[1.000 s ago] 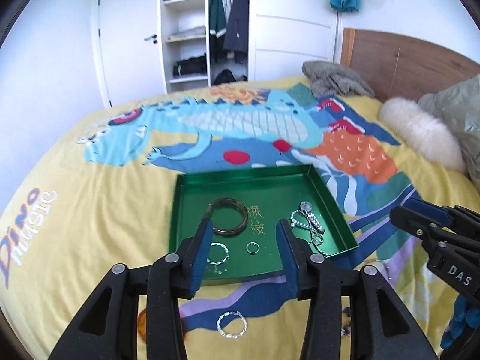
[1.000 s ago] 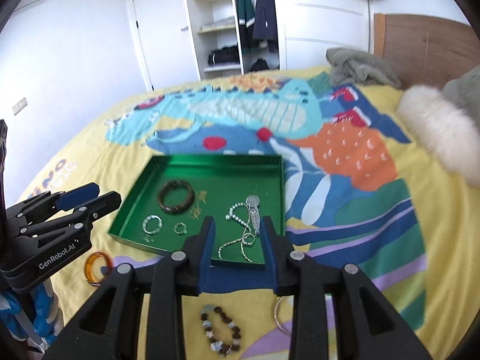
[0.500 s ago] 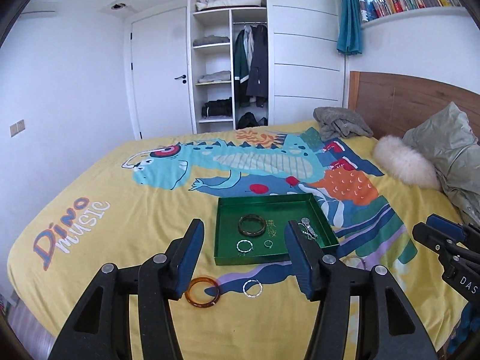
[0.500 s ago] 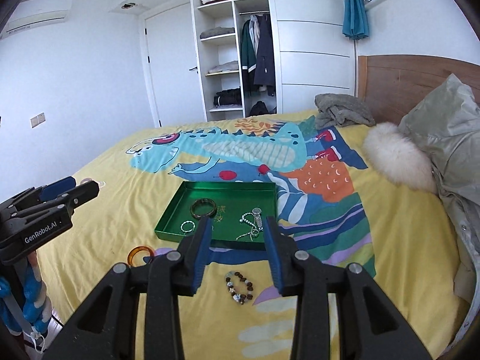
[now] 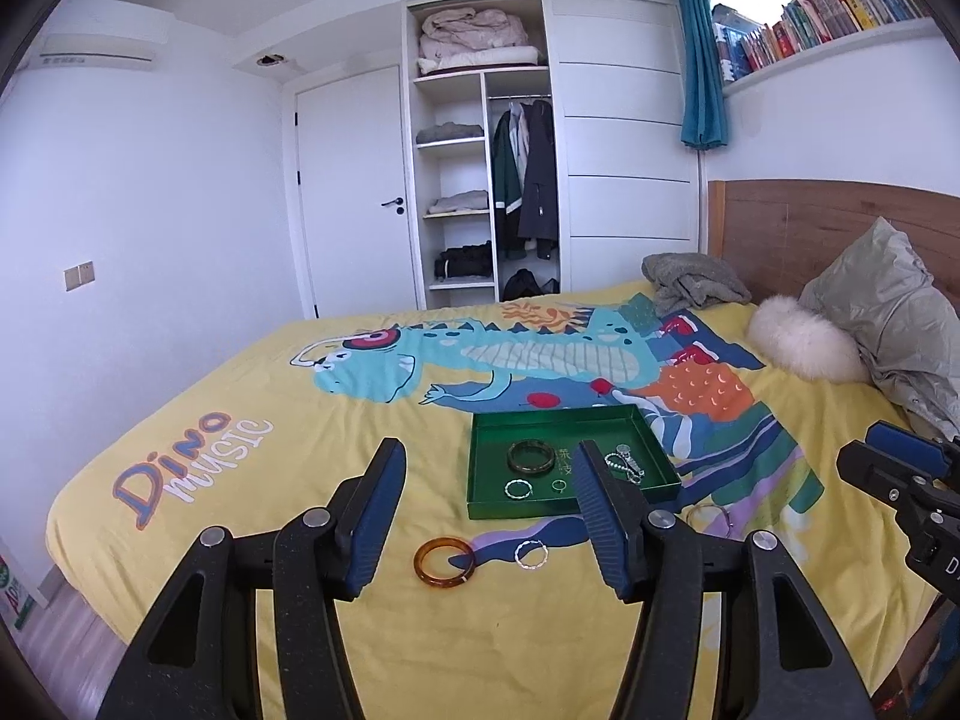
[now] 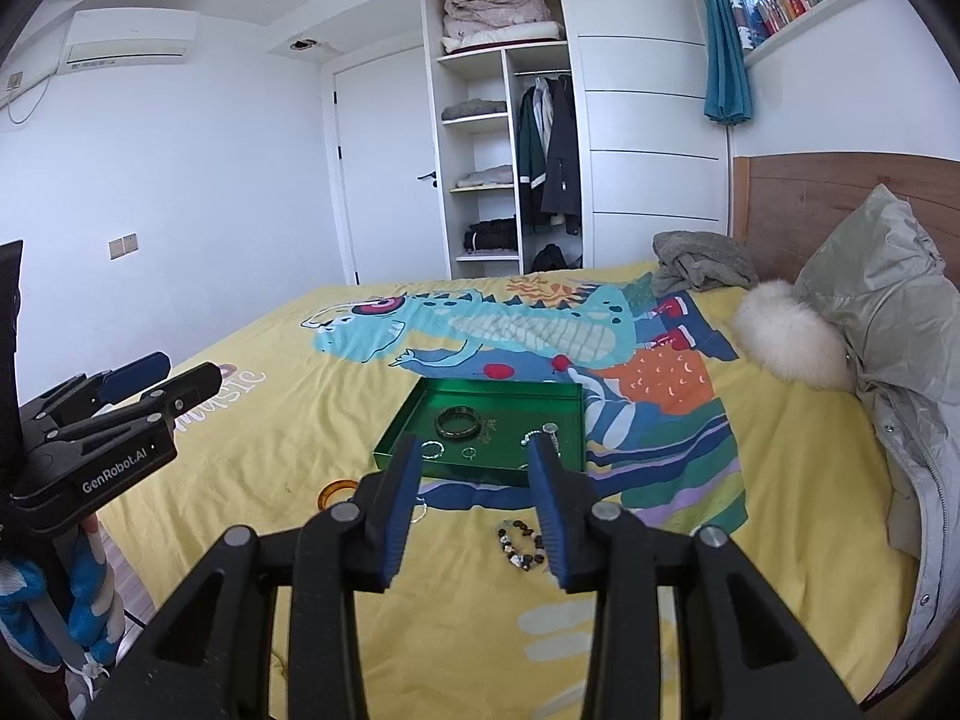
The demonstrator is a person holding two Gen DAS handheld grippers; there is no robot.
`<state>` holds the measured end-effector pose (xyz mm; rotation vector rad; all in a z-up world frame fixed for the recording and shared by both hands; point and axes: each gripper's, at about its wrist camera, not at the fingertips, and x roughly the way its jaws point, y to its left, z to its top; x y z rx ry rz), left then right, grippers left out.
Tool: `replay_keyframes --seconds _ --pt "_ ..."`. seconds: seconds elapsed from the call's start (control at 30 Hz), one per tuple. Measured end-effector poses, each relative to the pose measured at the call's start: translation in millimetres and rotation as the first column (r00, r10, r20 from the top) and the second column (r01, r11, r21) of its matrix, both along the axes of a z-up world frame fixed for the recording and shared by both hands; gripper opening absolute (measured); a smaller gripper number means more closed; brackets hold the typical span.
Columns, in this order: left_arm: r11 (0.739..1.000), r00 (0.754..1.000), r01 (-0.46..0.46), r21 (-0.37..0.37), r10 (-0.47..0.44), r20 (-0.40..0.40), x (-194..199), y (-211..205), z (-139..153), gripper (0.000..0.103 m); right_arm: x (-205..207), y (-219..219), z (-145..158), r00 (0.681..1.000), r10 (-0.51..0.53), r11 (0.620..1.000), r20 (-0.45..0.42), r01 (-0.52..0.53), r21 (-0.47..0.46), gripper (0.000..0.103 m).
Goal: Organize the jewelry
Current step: 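Withdraw both open tools from the tray toward the remaining jewelry, then grasp the amber bangle with the left tool while the right tool grasps the beaded bracelet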
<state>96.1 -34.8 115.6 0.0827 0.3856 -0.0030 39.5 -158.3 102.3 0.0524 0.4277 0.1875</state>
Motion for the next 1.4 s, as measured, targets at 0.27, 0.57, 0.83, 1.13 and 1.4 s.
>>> replay_keyframes --seconds 0.27,0.57,0.83,1.13,1.4 --pt "0.999 0.999 -0.005 0.038 0.004 0.044 -22 -5 -1 0.067 -20 5 -2 1.000 0.013 1.000 0.022 -0.013 0.002 0.040" --pt "0.999 0.999 -0.021 0.041 0.019 0.039 -20 1 -6 0.070 -23 6 -4 1.000 0.012 1.000 0.024 -0.012 0.004 0.040" --pt "0.994 0.997 -0.074 0.078 0.076 -0.029 6 26 -35 0.070 -9 -11 -20 0.999 -0.029 1.000 -0.020 0.030 0.005 0.040" --pt "0.994 0.983 -0.074 0.075 0.085 -0.163 56 66 -90 0.070 36 -28 -74 0.987 -0.060 0.998 -0.151 0.064 0.020 0.040" --pt "0.994 0.943 0.041 0.098 -0.006 -0.333 109 65 -170 0.067 92 -29 -139 0.954 -0.017 0.999 -0.299 0.026 0.026 0.049"
